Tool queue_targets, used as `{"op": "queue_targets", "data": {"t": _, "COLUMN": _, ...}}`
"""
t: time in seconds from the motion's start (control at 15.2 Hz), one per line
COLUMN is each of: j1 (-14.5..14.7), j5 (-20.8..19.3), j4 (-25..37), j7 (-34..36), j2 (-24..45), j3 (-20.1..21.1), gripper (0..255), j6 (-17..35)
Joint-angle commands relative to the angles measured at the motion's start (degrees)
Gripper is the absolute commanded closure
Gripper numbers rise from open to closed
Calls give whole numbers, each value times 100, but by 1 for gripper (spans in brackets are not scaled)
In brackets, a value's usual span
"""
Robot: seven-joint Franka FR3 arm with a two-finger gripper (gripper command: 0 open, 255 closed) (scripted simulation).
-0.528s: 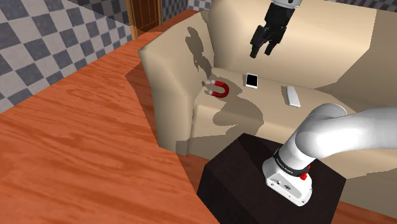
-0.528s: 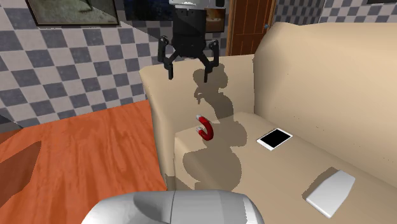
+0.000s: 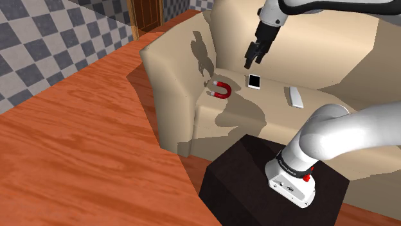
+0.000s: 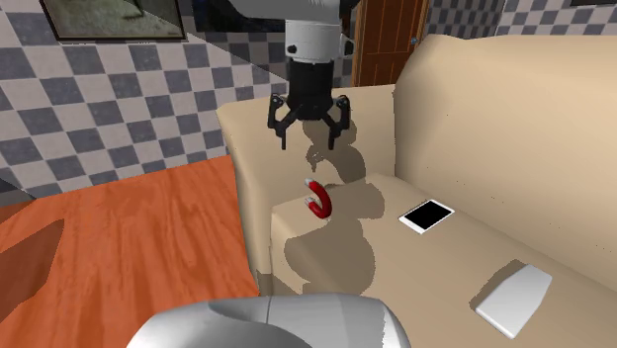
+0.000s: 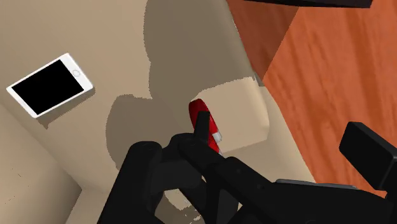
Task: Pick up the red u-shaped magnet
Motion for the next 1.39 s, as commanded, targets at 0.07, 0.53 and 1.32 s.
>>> {"op": "queue_targets", "data": {"t": 0.07, "j1": 117, "j5": -121, "j4": -199, "j7": -548, "j2": 392, "j3": -216, "gripper": 0, "j6": 631}}
{"op": "queue_targets", "data": {"t": 0.53, "j1": 416, "j5": -231, "j4": -312, "j7": -1837, "j2": 1609, "j3": -729, "gripper": 0, "j6": 2033}}
{"op": "queue_targets", "data": {"t": 1.32, "j1": 781, "j5": 196, "j4": -114, "j7": -3377, "j2": 3387, "j3": -1159, "gripper": 0, "j6": 3643}}
